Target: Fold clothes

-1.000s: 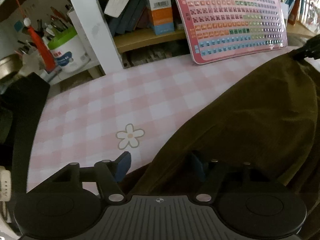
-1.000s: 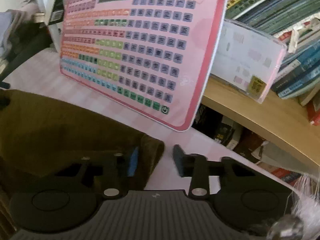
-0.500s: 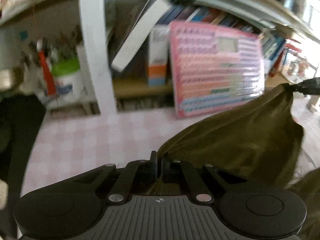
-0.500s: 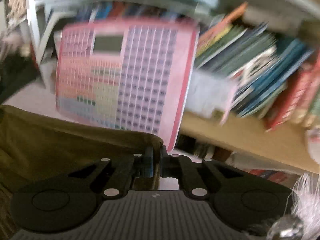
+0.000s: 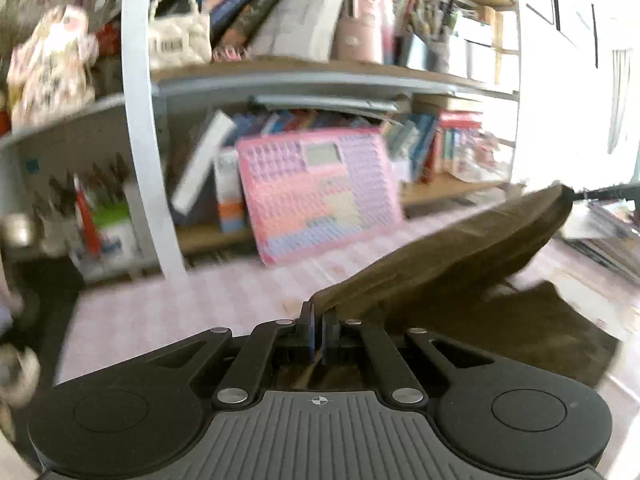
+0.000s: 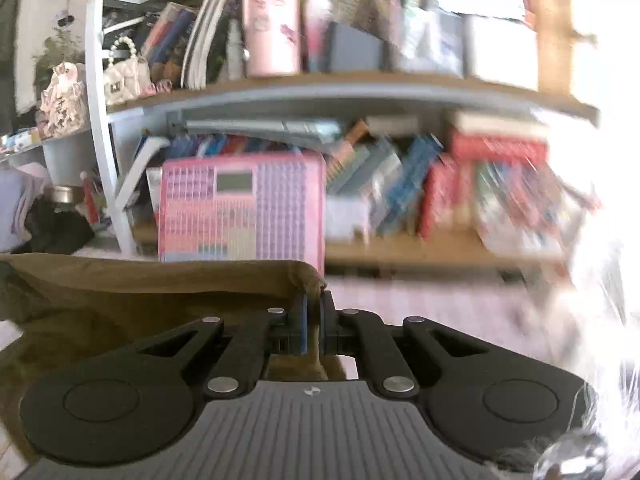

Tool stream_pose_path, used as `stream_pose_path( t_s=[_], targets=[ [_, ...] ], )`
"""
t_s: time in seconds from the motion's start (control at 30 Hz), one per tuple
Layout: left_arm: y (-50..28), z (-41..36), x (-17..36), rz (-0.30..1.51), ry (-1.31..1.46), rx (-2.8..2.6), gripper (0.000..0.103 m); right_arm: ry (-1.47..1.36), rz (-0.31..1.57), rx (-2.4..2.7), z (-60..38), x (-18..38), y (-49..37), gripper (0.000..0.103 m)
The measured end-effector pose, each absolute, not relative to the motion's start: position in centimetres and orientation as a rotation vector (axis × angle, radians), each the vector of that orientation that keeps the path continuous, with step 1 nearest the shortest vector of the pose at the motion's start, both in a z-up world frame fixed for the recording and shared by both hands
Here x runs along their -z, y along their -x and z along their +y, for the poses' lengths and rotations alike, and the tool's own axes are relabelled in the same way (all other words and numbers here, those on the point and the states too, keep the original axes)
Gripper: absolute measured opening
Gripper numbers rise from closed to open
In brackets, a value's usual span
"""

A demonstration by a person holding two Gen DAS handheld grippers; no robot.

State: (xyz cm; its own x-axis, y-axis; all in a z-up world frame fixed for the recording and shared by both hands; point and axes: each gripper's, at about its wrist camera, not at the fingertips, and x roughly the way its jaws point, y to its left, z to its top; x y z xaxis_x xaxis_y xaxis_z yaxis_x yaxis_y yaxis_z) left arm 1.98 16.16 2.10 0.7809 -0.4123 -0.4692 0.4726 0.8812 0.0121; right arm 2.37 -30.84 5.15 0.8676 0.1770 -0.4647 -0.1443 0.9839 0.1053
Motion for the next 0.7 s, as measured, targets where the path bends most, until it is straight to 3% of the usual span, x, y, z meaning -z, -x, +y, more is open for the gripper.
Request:
stream_pose_path(
  t_s=[0.2,0.37,0.5,0.63,0.7],
  targets=[
    [1.7,16.7,2.5,0.601,-0.057,0.455,0.012,-0.183,0.711,0.008,-29.5,2.1,6.4,0.008],
    [3.5,17.5,4.5,0.693,-0.007,0.410,0.019,-0.290,0.768,0.184,-28.9,4.5,10.9,0.010],
    [5.6,19.7,4.4,0.719,0.131,0.397,0.030,-0.352,0.783,0.234,-28.2,4.4,13.6,0.033],
    [5.6,21.8,4.8,0.786,0.411,0.378,0.032,-0.516,0.783,0.218,-27.5,3.9,15.1,0.043],
    [5.1,22.9,5.5,0.822,0.602,0.362,0.048,-0.639,0.775,0.201,-27.3,3.9,15.2,0.044]
  ],
)
